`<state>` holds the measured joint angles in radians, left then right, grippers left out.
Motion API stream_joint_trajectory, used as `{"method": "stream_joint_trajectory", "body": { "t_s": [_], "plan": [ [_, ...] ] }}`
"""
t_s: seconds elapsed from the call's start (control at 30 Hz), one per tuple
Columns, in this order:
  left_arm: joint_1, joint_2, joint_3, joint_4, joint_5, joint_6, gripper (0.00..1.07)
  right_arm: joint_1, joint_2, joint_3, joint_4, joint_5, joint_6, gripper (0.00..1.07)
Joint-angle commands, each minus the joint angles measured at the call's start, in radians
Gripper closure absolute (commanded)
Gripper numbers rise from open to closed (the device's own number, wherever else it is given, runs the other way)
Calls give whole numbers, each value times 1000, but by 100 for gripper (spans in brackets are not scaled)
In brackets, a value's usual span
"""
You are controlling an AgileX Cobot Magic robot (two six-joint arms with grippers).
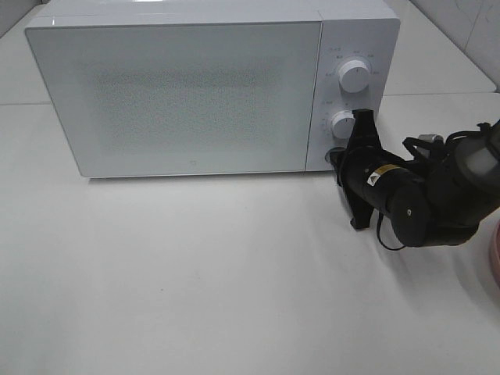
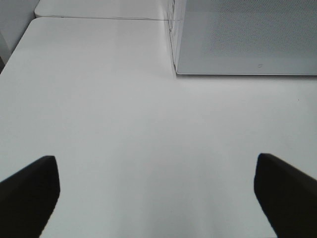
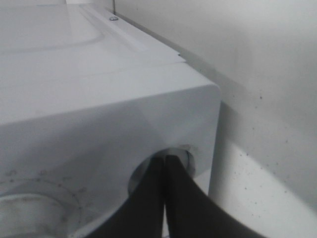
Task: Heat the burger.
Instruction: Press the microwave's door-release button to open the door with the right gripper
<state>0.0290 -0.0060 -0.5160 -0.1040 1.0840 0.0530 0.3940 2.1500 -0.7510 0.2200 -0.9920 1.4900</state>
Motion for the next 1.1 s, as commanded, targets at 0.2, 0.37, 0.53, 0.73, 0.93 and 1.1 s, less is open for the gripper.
{"method": "stream_joint_trajectory", "body": {
  "t_s": [0.2, 0.37, 0.53, 0.73, 0.93, 1.1],
  "plan": [
    [4, -4, 0, -9, -15, -5, 7, -12, 1, -100, 85, -128, -95, 107],
    [4, -4, 0, -9, -15, -5, 7, -12, 1, -120, 121, -176, -135, 107],
    [4, -4, 0, -9, -15, -5, 7, -12, 1, -117, 134, -161, -155, 107],
    [4, -4, 0, -9, -15, -5, 7, -8, -18, -73, 133, -79, -144, 107],
    [4, -4, 0, -9, -15, -5, 7, -8, -57, -8, 72, -12, -108, 107],
    [4, -4, 0, -9, -15, -5, 7, -8, -86, 43, 44, 31, -80, 107]
  ]
}}
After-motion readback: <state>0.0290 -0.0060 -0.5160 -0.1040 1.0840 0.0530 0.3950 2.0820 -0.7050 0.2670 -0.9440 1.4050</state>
